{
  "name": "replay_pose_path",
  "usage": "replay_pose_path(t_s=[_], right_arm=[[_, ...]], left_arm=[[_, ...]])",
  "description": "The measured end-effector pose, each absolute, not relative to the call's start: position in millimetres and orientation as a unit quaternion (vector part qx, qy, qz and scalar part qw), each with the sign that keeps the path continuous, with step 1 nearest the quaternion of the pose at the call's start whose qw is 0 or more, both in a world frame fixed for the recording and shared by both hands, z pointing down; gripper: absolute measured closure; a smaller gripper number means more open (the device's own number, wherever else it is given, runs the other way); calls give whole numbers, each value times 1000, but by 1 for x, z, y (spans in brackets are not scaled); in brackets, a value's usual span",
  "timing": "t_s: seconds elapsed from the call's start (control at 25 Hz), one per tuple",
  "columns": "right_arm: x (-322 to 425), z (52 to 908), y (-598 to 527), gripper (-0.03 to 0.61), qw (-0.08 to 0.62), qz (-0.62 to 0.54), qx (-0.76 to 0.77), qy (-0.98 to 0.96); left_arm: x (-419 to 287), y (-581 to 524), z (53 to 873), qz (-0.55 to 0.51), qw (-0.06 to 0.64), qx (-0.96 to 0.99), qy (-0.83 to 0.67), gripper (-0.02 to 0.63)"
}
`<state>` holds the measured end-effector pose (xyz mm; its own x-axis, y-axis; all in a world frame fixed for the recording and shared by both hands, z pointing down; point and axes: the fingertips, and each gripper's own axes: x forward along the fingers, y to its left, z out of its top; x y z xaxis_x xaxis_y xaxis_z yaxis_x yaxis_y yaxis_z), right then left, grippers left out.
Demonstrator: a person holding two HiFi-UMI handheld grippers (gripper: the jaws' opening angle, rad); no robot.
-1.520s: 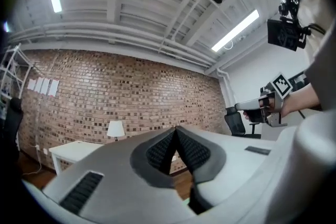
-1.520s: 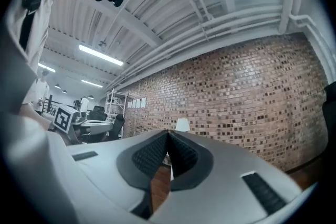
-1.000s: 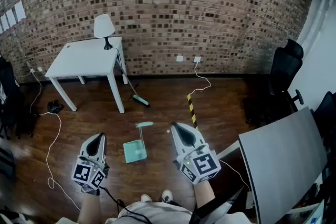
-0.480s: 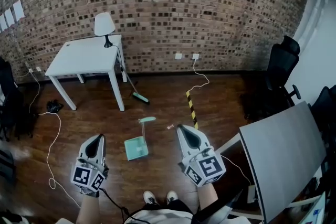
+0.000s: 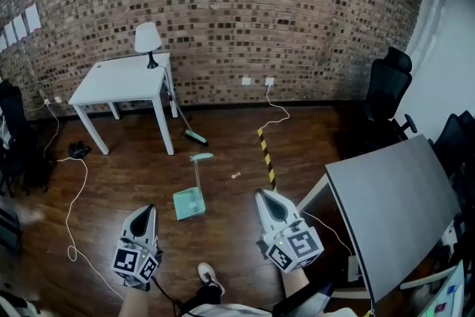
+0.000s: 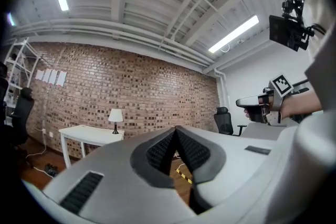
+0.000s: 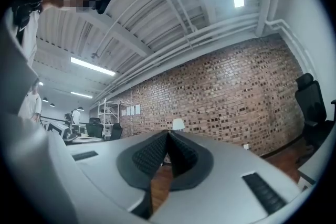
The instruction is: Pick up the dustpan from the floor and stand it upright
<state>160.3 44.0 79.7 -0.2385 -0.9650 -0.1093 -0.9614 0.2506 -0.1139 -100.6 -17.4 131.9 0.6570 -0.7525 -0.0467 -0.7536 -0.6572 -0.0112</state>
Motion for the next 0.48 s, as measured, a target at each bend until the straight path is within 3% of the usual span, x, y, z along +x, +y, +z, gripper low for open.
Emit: replay_pose_path(t_s=[0.32, 0.48], right_arm=[[167, 110, 230, 600, 57, 6, -601, 797], [170, 104, 299, 600, 49, 2, -596, 802]], left_arm=[[-87, 169, 169, 3, 14, -910, 414, 617], [-85, 240, 149, 16, 18, -911, 412, 617]])
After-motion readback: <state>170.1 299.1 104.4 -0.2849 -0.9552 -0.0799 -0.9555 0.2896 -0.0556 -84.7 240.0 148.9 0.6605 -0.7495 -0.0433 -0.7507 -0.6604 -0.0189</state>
